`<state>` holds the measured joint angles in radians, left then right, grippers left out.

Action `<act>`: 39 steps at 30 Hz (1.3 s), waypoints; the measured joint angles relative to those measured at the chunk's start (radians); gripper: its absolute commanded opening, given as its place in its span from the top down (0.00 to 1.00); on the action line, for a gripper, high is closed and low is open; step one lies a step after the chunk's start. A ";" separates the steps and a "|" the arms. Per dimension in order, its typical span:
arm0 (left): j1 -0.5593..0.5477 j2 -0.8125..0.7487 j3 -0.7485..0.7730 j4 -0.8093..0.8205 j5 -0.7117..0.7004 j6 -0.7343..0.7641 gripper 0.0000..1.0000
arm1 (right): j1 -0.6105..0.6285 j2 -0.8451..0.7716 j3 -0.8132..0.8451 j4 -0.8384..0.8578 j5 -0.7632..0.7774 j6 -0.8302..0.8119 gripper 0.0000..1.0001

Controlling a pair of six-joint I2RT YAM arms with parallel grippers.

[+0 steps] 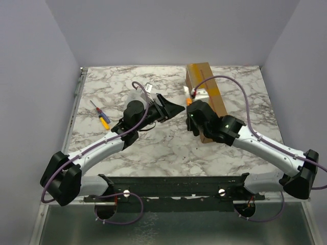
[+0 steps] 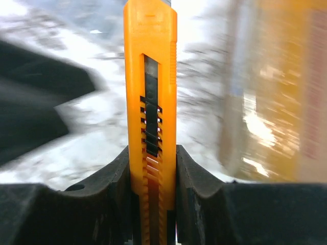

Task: Unpack the express box

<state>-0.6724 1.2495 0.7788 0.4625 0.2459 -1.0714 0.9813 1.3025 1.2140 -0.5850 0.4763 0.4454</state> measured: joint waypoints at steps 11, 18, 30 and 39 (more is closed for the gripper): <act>-0.032 0.225 0.082 -0.033 0.033 0.047 0.16 | -0.711 -0.227 -0.220 -0.090 -0.009 0.053 1.00; -0.146 0.401 0.134 0.031 0.046 0.044 0.16 | -1.007 -0.120 -0.242 0.142 -0.405 0.008 1.00; -0.200 0.561 0.199 0.156 0.042 -0.018 0.16 | -1.055 0.244 -0.111 0.394 -1.019 0.011 0.99; -0.183 0.566 0.227 0.168 0.043 -0.027 0.11 | -0.990 0.325 0.048 0.365 -1.086 0.013 0.99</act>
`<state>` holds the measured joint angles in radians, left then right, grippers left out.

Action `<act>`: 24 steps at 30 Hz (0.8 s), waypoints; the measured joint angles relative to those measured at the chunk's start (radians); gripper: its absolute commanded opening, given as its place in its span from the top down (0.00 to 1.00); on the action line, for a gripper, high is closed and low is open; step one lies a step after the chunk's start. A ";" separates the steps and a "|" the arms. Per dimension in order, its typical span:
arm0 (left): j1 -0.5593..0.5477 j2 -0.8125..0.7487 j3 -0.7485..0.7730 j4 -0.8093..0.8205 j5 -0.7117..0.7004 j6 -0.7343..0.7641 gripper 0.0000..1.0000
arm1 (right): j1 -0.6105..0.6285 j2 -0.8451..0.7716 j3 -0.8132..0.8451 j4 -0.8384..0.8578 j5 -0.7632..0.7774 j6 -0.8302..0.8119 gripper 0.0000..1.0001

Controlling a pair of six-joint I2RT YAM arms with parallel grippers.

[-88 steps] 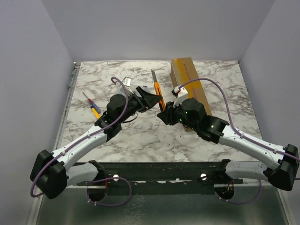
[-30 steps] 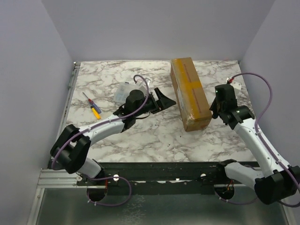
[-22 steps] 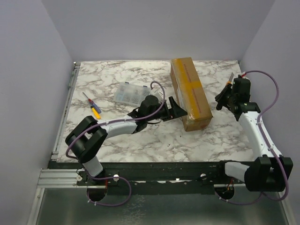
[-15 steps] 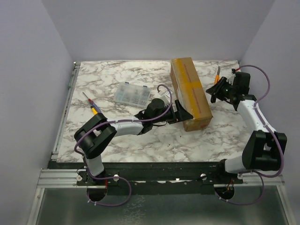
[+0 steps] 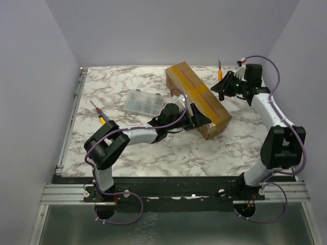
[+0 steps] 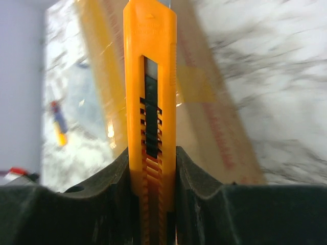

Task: Unpack the express box

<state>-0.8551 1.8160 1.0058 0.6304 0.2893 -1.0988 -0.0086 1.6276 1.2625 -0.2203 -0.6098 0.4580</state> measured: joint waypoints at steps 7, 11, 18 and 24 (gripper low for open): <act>0.084 -0.114 -0.001 -0.183 0.006 0.101 0.17 | 0.000 -0.128 0.095 -0.313 0.476 -0.098 0.99; 0.093 -0.187 0.082 -0.361 0.029 0.205 0.17 | 0.042 -0.359 -0.061 -0.434 0.593 -0.110 0.99; 0.087 -0.120 0.374 -0.571 0.093 0.355 0.15 | 0.368 -0.523 -0.204 -0.693 0.704 0.032 0.99; 0.087 -0.029 0.422 -0.695 0.101 0.435 0.15 | 0.500 -0.640 -0.274 -0.853 0.784 0.180 0.99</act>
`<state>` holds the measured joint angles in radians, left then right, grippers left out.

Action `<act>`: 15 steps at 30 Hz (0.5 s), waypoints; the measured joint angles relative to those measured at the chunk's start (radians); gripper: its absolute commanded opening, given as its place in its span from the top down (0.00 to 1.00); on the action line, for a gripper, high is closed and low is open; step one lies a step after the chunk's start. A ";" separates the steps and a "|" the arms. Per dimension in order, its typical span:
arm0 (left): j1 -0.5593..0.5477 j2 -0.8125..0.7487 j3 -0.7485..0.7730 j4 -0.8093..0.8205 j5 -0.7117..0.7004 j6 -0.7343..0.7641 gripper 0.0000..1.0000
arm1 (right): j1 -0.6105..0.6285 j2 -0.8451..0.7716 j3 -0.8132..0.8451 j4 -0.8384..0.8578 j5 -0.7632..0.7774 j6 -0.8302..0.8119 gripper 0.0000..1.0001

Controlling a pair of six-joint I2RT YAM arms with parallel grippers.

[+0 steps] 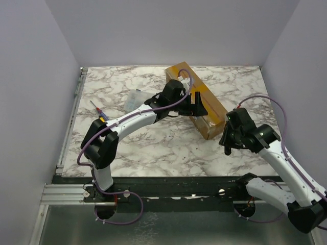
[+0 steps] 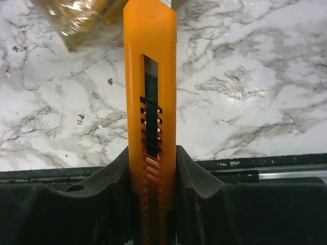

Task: Unpack the express box

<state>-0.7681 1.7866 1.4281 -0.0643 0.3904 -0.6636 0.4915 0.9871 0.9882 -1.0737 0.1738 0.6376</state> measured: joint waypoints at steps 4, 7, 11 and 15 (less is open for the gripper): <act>-0.004 0.004 -0.036 -0.045 0.003 0.027 0.15 | 0.000 -0.104 -0.079 -0.031 0.024 0.038 1.00; -0.018 0.004 -0.057 -0.047 0.004 0.039 0.14 | 0.000 -0.114 -0.134 -0.030 0.024 0.051 0.99; -0.033 0.005 -0.073 -0.049 0.006 0.048 0.13 | 0.000 -0.101 -0.153 -0.015 0.022 0.051 0.99; -0.038 0.006 -0.075 -0.049 0.006 0.053 0.13 | 0.000 -0.091 -0.153 -0.009 0.014 0.042 0.99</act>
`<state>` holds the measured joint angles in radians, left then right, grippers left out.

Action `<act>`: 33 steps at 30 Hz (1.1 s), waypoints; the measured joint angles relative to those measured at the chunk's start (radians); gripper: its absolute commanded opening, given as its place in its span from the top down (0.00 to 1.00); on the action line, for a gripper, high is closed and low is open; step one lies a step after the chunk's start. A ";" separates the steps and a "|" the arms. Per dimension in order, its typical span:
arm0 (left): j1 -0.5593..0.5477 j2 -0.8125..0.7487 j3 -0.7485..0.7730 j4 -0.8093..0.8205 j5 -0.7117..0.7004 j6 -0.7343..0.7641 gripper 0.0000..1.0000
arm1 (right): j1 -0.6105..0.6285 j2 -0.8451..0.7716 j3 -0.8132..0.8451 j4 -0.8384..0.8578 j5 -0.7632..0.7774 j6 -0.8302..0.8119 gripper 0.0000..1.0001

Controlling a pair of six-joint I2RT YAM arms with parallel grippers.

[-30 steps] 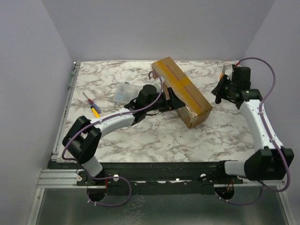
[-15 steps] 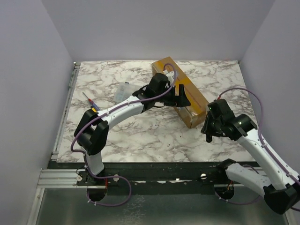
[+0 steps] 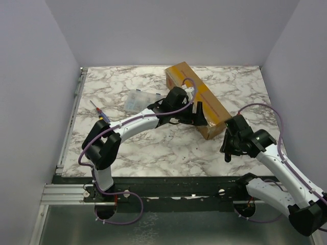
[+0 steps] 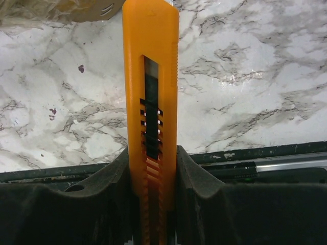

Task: Unpack the express box

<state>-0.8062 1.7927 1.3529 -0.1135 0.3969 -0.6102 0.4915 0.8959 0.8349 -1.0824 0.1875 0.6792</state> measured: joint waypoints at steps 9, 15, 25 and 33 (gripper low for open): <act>0.006 0.013 -0.003 0.007 0.014 0.000 0.13 | 0.000 0.041 0.002 0.009 -0.041 -0.045 0.99; 0.009 0.013 -0.005 0.008 0.030 0.000 0.13 | 0.000 0.000 0.002 0.009 -0.075 -0.061 0.99; 0.027 0.013 -0.012 0.014 0.042 -0.003 0.15 | 0.000 -0.010 0.005 -0.032 -0.075 -0.051 0.99; 0.048 0.005 -0.019 0.041 0.098 -0.018 0.12 | 0.000 -0.145 0.070 -0.072 -0.059 -0.049 0.99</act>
<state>-0.7586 1.7973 1.3334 -0.0723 0.4953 -0.6277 0.4915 0.7513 0.9051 -1.1545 0.1287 0.6300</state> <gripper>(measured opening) 0.852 0.342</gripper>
